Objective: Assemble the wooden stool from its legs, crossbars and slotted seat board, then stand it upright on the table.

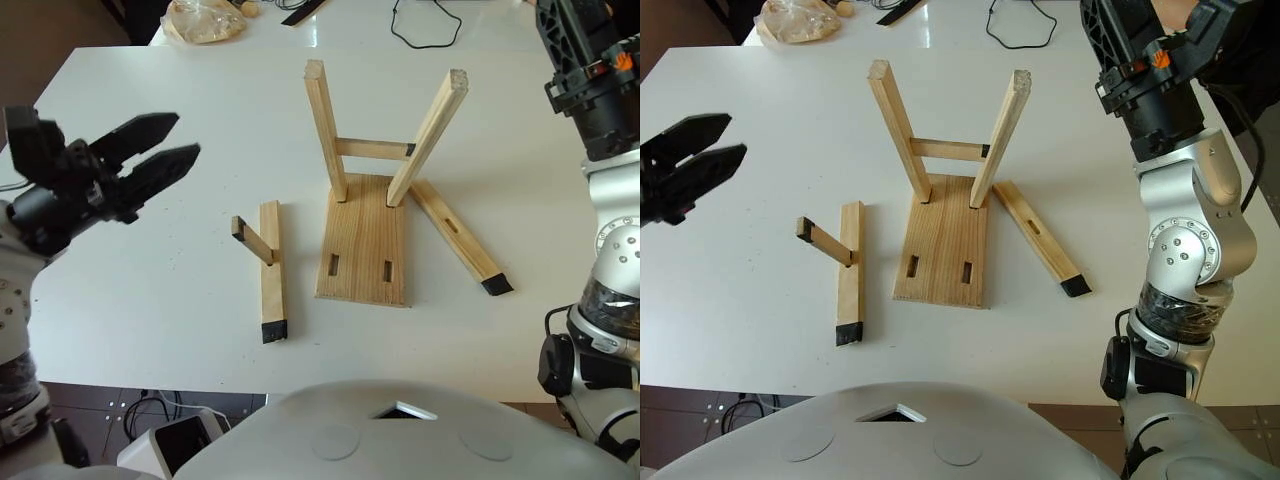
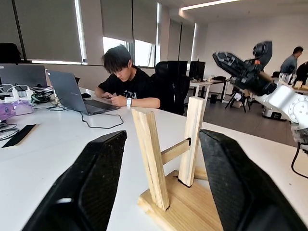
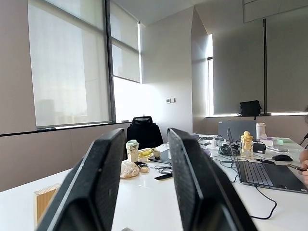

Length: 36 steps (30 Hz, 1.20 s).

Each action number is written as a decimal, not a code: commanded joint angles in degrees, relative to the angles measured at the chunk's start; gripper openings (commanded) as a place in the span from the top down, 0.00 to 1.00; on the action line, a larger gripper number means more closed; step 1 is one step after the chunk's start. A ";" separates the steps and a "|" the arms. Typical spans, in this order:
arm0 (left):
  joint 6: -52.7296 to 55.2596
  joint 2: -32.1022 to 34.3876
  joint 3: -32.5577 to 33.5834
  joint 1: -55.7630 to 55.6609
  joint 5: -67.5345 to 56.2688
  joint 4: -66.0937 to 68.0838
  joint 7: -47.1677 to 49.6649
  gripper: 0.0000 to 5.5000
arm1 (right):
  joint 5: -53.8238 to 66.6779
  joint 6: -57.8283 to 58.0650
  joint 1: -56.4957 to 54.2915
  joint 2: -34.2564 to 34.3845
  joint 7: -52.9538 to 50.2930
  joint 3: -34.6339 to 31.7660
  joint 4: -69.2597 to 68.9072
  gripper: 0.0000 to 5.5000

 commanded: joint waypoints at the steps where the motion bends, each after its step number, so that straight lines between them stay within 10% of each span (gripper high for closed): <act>1: -0.87 -5.10 -8.21 -2.19 8.51 -0.68 7.68 0.54 | -2.11 -0.97 -2.07 -0.18 1.24 1.62 1.71 0.70; 31: 3.25 -5.44 -7.00 -3.91 4.46 -13.15 12.51 0.54 | -7.98 -3.02 -1.13 0.25 3.37 4.35 1.36 0.70; 36: -2.47 -5.00 -16.66 4.36 19.04 -10.83 8.53 0.54 | -9.05 -3.39 -0.96 0.19 4.23 5.02 1.65 0.70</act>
